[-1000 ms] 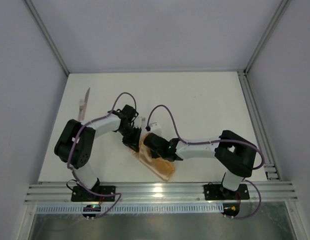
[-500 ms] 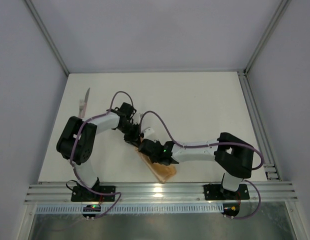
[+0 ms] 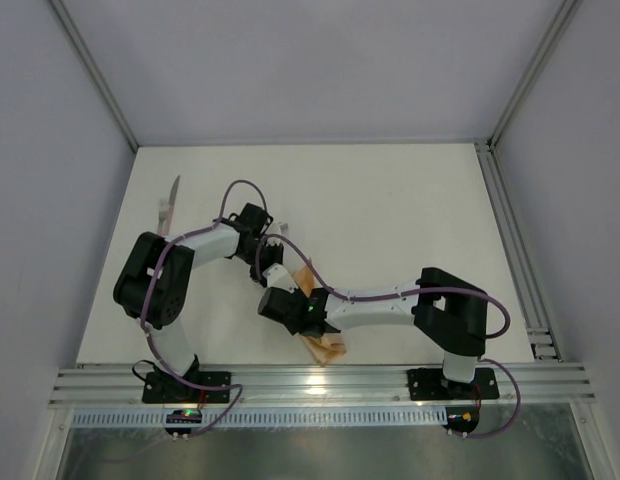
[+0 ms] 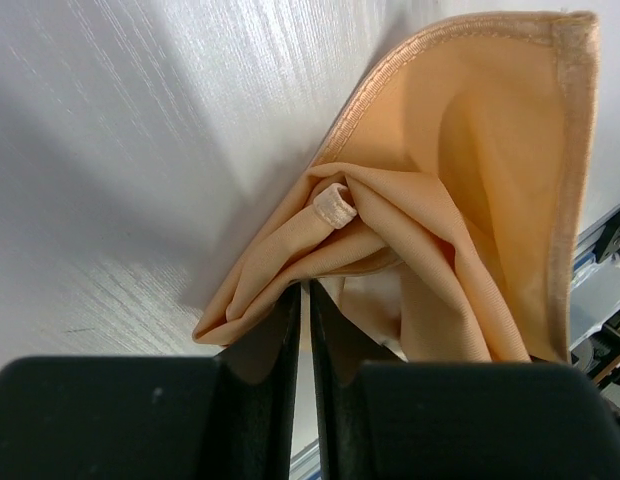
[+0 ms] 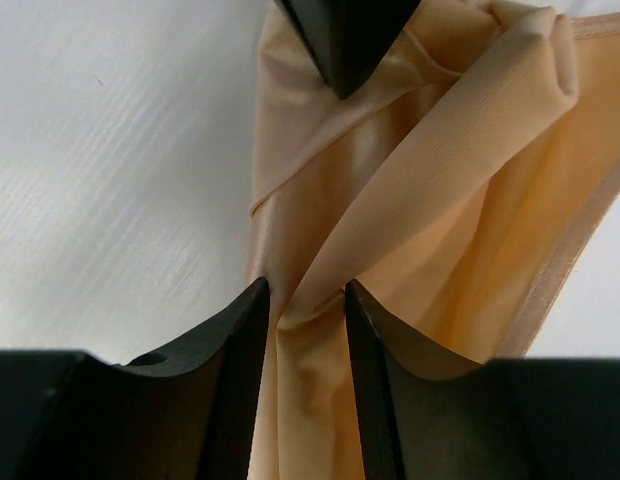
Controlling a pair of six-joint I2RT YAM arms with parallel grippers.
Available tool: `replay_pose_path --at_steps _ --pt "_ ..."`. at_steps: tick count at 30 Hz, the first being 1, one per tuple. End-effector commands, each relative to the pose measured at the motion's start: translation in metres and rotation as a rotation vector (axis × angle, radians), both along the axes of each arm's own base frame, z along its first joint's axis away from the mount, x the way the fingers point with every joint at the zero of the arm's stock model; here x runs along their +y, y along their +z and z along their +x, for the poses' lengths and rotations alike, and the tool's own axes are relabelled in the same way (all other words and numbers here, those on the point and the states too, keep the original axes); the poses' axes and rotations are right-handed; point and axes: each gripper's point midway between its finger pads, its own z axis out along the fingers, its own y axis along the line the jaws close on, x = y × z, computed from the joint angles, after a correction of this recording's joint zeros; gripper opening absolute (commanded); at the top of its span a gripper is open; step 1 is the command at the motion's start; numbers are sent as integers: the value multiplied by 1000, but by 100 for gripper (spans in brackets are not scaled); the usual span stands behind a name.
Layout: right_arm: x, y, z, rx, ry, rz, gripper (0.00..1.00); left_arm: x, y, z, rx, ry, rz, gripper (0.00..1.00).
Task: Fold the napkin into a case and place the utensils inside
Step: Fold the 2/3-rectangle-folded napkin at the center of the board.
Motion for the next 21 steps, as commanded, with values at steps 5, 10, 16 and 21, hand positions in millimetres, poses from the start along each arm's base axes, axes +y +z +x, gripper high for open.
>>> replay_pose_path --at_steps 5,10,16,21 --pt "3 -19 -8 58 23 12 41 12 -22 23 -90 21 73 11" --pt "20 -11 -8 49 102 13 41 12 -22 25 -94 22 73 11" --pt "9 -24 -11 56 98 -18 40 13 -17 25 -106 14 70 12" --pt "-2 -44 -19 96 107 -62 40 12 -7 28 -128 -15 49 16"
